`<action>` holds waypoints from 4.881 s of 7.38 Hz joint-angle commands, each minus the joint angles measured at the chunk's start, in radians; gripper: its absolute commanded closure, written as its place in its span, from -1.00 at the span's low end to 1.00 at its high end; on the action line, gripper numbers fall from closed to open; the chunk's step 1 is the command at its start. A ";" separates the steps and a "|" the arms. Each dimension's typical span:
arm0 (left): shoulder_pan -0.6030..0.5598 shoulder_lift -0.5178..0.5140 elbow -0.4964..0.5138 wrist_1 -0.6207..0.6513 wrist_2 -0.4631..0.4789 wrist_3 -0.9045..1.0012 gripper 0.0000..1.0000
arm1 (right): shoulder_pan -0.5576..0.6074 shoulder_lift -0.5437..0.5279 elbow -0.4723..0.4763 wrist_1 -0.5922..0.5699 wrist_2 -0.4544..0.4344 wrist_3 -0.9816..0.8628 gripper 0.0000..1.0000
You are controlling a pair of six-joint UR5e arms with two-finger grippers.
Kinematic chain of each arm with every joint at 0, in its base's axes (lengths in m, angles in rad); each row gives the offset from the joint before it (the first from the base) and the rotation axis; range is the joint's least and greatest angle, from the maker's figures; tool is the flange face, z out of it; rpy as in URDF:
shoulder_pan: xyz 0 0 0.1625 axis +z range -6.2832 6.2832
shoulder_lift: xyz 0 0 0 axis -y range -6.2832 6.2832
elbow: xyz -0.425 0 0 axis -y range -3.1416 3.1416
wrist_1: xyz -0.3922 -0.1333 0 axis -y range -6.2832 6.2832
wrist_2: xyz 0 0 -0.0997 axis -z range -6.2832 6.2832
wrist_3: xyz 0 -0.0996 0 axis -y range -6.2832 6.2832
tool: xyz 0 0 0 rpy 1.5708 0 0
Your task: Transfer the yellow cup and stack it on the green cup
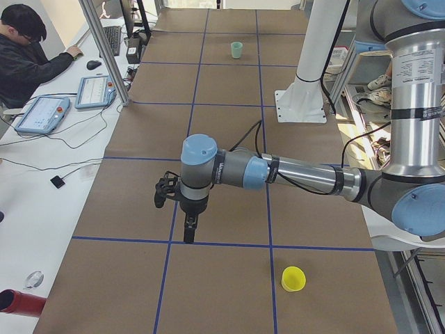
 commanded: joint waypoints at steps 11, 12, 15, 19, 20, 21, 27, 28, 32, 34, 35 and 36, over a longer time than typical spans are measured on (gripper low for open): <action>0.711 0.339 -0.293 0.413 0.489 -1.447 -1.00 | -0.028 -0.014 0.044 -0.008 0.011 0.009 -1.00; 0.804 0.336 -0.286 0.458 0.478 -1.627 -1.00 | -0.035 -0.013 0.044 -0.007 0.011 0.009 -1.00; 0.962 0.314 -0.223 0.536 0.413 -2.018 -1.00 | -0.045 -0.013 0.044 -0.005 0.010 0.008 -1.00; 1.033 0.171 0.049 0.536 0.386 -2.323 -1.00 | -0.076 -0.011 0.043 -0.010 -0.003 0.011 -1.00; 1.035 0.173 0.084 0.536 0.386 -2.361 -1.00 | -0.078 -0.009 0.043 -0.010 -0.003 0.011 -1.00; 1.038 0.171 0.116 0.535 0.386 -2.394 -1.00 | -0.078 -0.013 0.043 -0.008 -0.003 0.011 -1.00; 1.117 0.121 0.299 0.489 0.300 -2.512 -1.00 | -0.076 -0.011 0.046 -0.008 -0.001 0.011 -1.00; 1.117 0.121 0.311 0.487 0.303 -2.512 -1.00 | -0.076 -0.011 0.049 -0.008 -0.001 0.011 -1.00; 1.119 0.124 0.397 0.457 0.312 -2.517 -1.00 | -0.076 -0.011 0.060 -0.010 -0.003 0.011 -1.00; 1.119 0.124 0.487 0.409 0.314 -2.523 -1.00 | -0.076 -0.011 0.060 -0.010 -0.003 0.011 -1.00; 1.119 0.124 0.515 0.392 0.314 -2.523 -1.00 | -0.076 -0.011 0.061 -0.010 -0.003 0.011 -1.00; 1.119 0.125 0.521 0.388 0.314 -2.526 -0.74 | -0.076 -0.009 0.061 -0.010 -0.003 0.011 -1.00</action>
